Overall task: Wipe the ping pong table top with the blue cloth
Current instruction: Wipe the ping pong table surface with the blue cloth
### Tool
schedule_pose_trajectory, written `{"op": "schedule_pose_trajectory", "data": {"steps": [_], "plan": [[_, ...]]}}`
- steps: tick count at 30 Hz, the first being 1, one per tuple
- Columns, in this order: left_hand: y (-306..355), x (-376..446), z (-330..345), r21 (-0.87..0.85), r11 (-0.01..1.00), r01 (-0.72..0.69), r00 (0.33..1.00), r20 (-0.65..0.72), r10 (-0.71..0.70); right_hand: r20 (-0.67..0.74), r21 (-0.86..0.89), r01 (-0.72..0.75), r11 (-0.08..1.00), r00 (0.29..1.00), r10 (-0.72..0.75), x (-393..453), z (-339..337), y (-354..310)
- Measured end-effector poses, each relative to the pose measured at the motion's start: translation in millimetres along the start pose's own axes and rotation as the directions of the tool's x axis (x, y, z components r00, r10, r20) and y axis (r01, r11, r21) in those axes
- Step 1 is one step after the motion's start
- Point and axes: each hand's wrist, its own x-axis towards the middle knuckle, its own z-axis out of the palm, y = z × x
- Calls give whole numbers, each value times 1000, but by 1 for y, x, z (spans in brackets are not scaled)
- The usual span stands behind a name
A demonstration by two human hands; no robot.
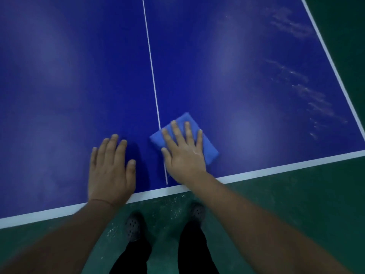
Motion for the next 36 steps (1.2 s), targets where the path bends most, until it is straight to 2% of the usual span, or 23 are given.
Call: {"op": "schedule_pose_trajectory", "data": {"steps": [2, 3, 5, 7, 9, 10, 12, 14, 15, 16, 17, 18, 20, 22, 24, 25, 26, 28, 30, 31, 32, 34, 36], "plan": [[46, 1, 19, -55, 998, -14, 1000, 11, 15, -2, -15, 130, 991, 991, -130, 14, -7, 45], [65, 2, 27, -73, 997, -21, 1000, 21, 23, -23, -48, 63, 997, 998, -64, 24, -12, 78], [89, 3, 42, -56, 998, -38, 998, 48, 41, -47, -68, -223, 973, 974, 220, 43, -24, 158], [95, 2, 51, 6, 999, -51, 996, 69, 50, -17, 31, -499, 866, 866, 499, 50, -41, 227], [92, 2, 54, 47, 997, -59, 996, 74, 56, 27, 136, -646, 751, 760, 649, 48, -47, 244], [92, 3, 54, 59, 996, -60, 995, 83, 55, 10, 128, -666, 735, 742, 670, 46, -42, 230], [93, 1, 53, 74, 996, -54, 993, 106, 46, -97, 68, -511, 857, 852, 515, 30, -26, 176], [96, 3, 52, 71, 996, -45, 992, 119, 36, -70, 4, -45, 999, 997, 45, 7, -11, 127], [96, 3, 52, 64, 997, -44, 992, 124, 35, -21, -21, 187, 982, 982, -187, 1, -8, 121], [96, 3, 51, 56, 997, -44, 991, 130, 37, 13, -26, 322, 947, 947, -321, 5, -12, 132], [96, 3, 51, 48, 998, -43, 991, 132, 36, 11, -29, 324, 946, 946, -324, 15, -17, 154], [95, 3, 50, 44, 998, -39, 991, 133, 33, -6, -35, 219, 975, 976, -219, 25, -22, 181], [96, 3, 51, 38, 998, -41, 990, 138, 36, 5, -33, -165, 986, 986, 166, 38, -34, 238], [96, 3, 51, 36, 998, -42, 990, 135, 37, 2, 56, -512, 857, 858, 513, 36, -45, 272], [96, 4, 51, 37, 998, -41, 990, 134, 36, -23, 132, -668, 732, 736, 676, 29, -42, 252], [96, 4, 51, 41, 998, -39, 990, 135, 33, -60, 119, -657, 744, 743, 666, 22, -36, 226], [96, 4, 51, 44, 998, -40, 990, 138, 33, -101, 98, -570, 816, 810, 578, 10, -28, 193], [98, 3, 50, 38, 998, -42, 991, 130, 37, -70, 50, -185, 981, 980, 188, -27, -11, 131], [98, 3, 50, 38, 998, -46, 992, 123, 41, -16, -1, 131, 991, 991, -131, -59, -2, 123], [98, 3, 50, 42, 998, -46, 991, 125, 41, -12, -2, 156, 988, 988, -156, -60, -4, 145], [97, 3, 50, 48, 998, -45, 991, 126, 38, -22, -24, 97, 995, 995, -98, -56, -8, 174], [98, 3, 51, 50, 998, -45, 991, 128, 38, -39, -73, -167, 983, 986, 164, -47, -22, 240], [98, 3, 51, 46, 998, -42, 992, 124, 36, 18, -13, -489, 872, 872, 489, -39, -38, 301]]}}
